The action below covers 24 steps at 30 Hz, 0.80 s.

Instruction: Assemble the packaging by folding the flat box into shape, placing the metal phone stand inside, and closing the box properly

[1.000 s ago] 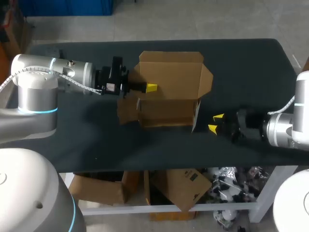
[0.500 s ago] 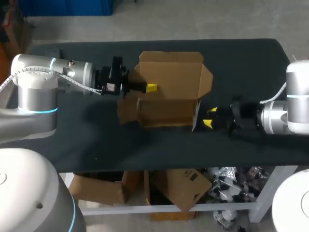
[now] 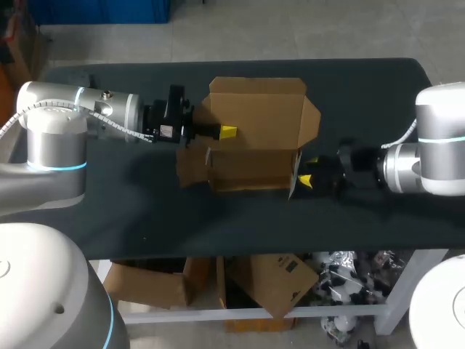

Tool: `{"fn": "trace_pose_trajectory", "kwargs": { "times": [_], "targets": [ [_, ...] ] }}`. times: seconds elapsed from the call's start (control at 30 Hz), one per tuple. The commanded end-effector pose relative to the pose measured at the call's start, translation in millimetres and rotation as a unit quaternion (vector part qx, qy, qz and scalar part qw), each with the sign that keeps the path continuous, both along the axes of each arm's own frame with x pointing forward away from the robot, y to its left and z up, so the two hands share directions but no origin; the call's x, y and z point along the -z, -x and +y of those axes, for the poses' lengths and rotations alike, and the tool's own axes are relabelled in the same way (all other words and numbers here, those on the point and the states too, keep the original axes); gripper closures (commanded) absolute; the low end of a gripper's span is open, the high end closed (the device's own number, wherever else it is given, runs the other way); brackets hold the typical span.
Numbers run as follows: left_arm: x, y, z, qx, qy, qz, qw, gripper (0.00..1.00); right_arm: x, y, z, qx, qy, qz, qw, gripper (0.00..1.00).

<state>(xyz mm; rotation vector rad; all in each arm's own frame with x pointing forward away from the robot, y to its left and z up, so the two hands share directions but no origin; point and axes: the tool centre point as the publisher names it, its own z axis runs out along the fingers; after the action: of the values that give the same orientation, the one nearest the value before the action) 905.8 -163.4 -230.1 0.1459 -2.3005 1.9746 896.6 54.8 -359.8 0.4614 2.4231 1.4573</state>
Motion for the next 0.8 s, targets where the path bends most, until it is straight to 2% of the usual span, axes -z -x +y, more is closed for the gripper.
{"fn": "trace_pose_trajectory", "kwargs": {
  "times": [0.03,0.8],
  "targets": [
    [2.8,0.2,-0.3,0.0,0.0,0.0,1.0,1.0,1.8,-3.1,5.4,0.0,0.006,0.004,1.0,0.51],
    [2.8,0.2,-0.3,0.0,0.0,0.0,1.0,1.0,3.7,-4.7,17.1,0.052,-0.004,0.001,0.999,0.52]
  ]
}}
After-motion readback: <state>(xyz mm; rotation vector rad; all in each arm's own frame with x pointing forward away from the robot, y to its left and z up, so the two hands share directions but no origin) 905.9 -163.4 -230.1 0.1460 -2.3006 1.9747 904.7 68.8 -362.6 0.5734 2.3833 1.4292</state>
